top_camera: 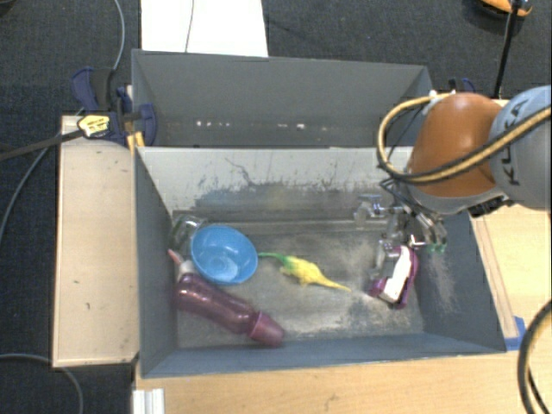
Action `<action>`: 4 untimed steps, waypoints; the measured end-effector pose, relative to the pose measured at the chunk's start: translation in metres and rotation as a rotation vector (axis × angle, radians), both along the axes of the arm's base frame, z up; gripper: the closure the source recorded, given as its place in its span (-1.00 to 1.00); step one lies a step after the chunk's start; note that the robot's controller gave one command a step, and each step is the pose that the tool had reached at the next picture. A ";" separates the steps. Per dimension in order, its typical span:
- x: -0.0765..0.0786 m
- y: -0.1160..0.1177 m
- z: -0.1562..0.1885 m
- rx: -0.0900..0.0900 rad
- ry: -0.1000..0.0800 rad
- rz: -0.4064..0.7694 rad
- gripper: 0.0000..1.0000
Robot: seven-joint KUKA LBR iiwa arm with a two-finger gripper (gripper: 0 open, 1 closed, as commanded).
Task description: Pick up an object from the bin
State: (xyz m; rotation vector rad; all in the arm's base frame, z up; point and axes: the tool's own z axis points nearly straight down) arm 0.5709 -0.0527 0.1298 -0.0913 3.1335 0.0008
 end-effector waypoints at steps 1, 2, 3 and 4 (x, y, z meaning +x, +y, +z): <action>-0.004 -0.029 -0.032 0.000 -0.005 0.050 -1.00; 0.000 -0.067 -0.043 0.002 -0.004 -0.030 -1.00; -0.014 -0.082 -0.049 0.001 -0.008 -0.161 -1.00; -0.016 -0.083 -0.053 0.002 -0.009 -0.106 -1.00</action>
Offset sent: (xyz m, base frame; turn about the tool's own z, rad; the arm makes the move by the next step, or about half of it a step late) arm 0.0014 -0.0787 -0.0452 0.0460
